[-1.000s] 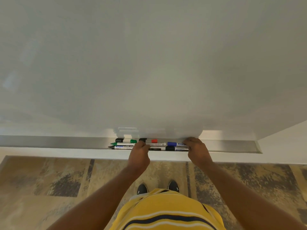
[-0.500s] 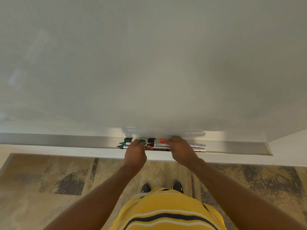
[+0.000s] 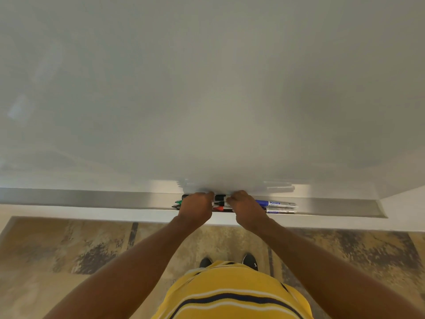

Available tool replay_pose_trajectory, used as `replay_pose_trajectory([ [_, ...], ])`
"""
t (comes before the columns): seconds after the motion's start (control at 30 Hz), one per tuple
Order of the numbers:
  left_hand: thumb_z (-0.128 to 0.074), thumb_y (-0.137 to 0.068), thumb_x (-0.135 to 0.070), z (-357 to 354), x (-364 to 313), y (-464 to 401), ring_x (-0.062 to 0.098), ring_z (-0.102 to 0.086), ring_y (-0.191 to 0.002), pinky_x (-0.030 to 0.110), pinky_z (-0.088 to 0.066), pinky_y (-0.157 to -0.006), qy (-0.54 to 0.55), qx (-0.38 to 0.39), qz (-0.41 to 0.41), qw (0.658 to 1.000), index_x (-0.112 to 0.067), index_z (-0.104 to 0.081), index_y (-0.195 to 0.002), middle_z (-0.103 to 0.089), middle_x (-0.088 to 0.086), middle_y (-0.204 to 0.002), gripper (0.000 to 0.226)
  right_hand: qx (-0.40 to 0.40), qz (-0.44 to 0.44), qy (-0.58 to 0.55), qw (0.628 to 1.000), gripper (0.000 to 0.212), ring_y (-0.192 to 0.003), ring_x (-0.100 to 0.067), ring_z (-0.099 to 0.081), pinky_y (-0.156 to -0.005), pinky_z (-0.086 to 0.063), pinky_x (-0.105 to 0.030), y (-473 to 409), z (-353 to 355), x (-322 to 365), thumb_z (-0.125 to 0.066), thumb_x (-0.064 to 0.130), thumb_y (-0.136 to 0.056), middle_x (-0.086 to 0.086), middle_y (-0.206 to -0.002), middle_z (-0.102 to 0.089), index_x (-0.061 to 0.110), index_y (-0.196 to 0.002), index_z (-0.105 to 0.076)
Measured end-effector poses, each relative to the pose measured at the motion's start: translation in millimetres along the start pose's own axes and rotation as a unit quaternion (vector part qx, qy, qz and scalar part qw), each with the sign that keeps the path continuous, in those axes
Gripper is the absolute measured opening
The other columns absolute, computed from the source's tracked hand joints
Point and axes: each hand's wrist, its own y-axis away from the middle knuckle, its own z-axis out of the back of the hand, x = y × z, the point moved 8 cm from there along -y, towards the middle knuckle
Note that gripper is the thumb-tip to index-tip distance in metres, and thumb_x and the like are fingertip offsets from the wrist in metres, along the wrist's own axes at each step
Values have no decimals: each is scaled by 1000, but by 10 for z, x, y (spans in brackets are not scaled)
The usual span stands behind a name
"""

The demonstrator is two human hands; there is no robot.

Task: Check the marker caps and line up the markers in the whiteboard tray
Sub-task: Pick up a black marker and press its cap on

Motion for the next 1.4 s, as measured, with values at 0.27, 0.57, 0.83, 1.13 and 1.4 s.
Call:
replay_pose_trajectory([
  [0.27, -51, -85, -15, -67, -2, -74, 29, -67, -78, 34, -53, -63, -19, 9, -26, 999, -20, -63, -103, -71, 5, -86, 22, -39, -33, -25, 998, 31, -110, -27, -50, -93, -46, -33, 29, 84, 46, -62, -2, -82, -12, -115, -57, 6, -112, -63],
  [0.57, -53, -91, -20, -174, -136, -209, 28, -67, -83, 35, -53, -67, -57, 47, -56, 996, -17, -65, -100, -72, 6, -90, 15, -177, -99, -80, 976, 42, -96, -29, -56, -84, -46, -28, 434, 623, -314, -66, -15, -70, -14, -104, -62, 4, -108, -66],
  [0.83, -56, -89, -20, -184, -224, -251, 27, -67, -78, 37, -58, -70, -77, 58, -57, 994, -16, -67, -94, -72, 6, -87, 12, -184, -116, -76, 973, 36, -93, -27, -58, -84, -49, -30, 659, 628, -449, -72, -5, -76, -13, -103, -65, 6, -110, -67],
  [1.13, -53, -91, -27, 306, -288, 46, 20, -62, -70, 33, -53, -57, 120, -67, -37, 990, -16, -67, -96, -63, 1, -89, 19, -188, -76, -169, 964, 33, -75, -8, -51, -65, -41, -9, 673, 886, -384, -54, 17, -94, -1, -107, -50, 14, -127, -54],
  [1.4, -58, -93, -18, 546, -230, 311, 5, -66, -74, 11, -50, -65, 453, -54, 73, 887, -24, -68, -104, -70, -6, -83, 15, -228, -20, -254, 940, 35, -87, -8, -57, -78, -42, -10, 625, 1197, -323, -64, 12, -87, 4, -98, -64, 18, -122, -64],
])
